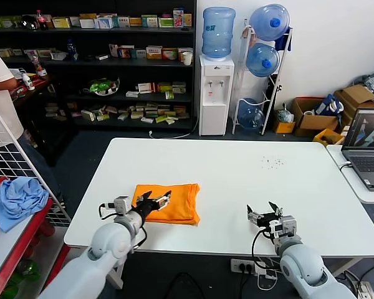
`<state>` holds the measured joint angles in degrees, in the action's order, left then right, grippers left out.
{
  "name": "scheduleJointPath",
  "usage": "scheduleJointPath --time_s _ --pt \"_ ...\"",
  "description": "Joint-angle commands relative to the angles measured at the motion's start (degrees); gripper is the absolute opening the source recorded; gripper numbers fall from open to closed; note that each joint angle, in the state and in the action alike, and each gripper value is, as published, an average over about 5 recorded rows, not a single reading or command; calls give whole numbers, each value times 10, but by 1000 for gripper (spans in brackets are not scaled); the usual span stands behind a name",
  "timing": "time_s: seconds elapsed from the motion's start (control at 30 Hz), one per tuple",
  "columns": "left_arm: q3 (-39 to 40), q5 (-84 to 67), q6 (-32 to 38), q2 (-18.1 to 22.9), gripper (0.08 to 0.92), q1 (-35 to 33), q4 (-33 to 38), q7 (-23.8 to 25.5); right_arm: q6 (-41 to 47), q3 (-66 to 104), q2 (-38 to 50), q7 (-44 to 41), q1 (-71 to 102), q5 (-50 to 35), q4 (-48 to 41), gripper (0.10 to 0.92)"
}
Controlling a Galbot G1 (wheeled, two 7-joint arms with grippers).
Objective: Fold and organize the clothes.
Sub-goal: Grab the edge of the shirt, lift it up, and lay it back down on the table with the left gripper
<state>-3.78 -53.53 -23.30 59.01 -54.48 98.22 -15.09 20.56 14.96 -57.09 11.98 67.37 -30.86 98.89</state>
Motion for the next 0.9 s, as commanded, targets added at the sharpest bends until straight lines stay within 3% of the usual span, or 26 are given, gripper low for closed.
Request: scheduleJointPath --time_s 0.03,0.47,0.9 --pt "-73 -55 -73 -90 822 -7 -52 73 -11 2 3 -9 3 7 -5 823" --pt "-84 -51 -91 -47 823 32 -162 144 -10 10 12 -11 10 5 -6 823" --pt "-64 -40 -95 -23 817 46 -175 167 -9 13 14 -10 7 4 -6 823"
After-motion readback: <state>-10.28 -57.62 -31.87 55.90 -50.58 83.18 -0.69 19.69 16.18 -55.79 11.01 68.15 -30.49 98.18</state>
